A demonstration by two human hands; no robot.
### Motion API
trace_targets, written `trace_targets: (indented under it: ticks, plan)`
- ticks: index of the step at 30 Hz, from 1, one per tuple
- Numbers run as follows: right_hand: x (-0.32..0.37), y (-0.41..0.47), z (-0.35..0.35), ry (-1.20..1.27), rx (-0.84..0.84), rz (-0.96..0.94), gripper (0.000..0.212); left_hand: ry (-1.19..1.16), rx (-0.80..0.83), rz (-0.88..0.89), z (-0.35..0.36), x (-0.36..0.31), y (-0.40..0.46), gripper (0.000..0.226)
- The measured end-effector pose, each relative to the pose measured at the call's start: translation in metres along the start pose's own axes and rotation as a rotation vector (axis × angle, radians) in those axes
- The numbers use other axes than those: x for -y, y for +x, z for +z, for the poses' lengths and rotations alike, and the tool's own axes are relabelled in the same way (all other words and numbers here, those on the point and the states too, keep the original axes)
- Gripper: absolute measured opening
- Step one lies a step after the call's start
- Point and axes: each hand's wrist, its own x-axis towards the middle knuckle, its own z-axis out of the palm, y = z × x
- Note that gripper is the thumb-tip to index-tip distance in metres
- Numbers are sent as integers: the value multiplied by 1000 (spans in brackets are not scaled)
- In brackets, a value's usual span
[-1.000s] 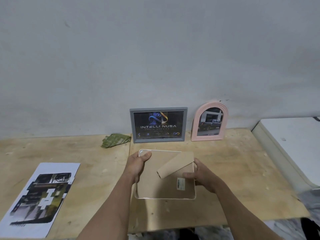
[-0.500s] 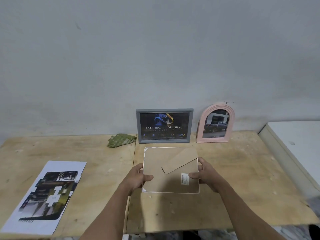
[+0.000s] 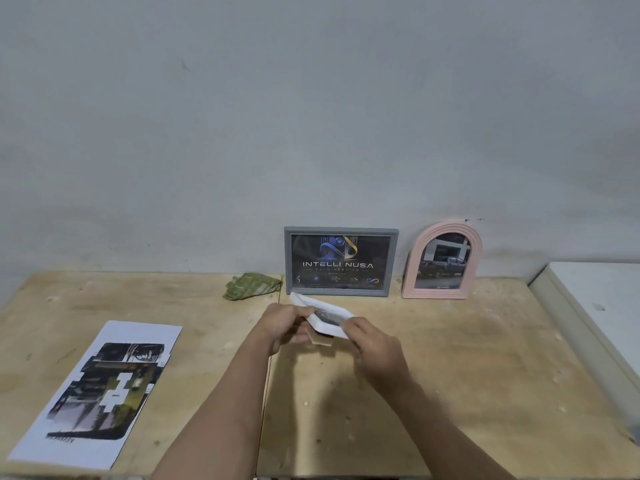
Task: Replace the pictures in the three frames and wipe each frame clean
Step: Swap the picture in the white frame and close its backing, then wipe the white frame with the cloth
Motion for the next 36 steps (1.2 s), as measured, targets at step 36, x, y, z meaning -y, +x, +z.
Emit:
trace_targets:
  ticks: [36]
  plan:
    - [62,177,102,935,600,579,16,-397,-617,54,-146,56,17,21]
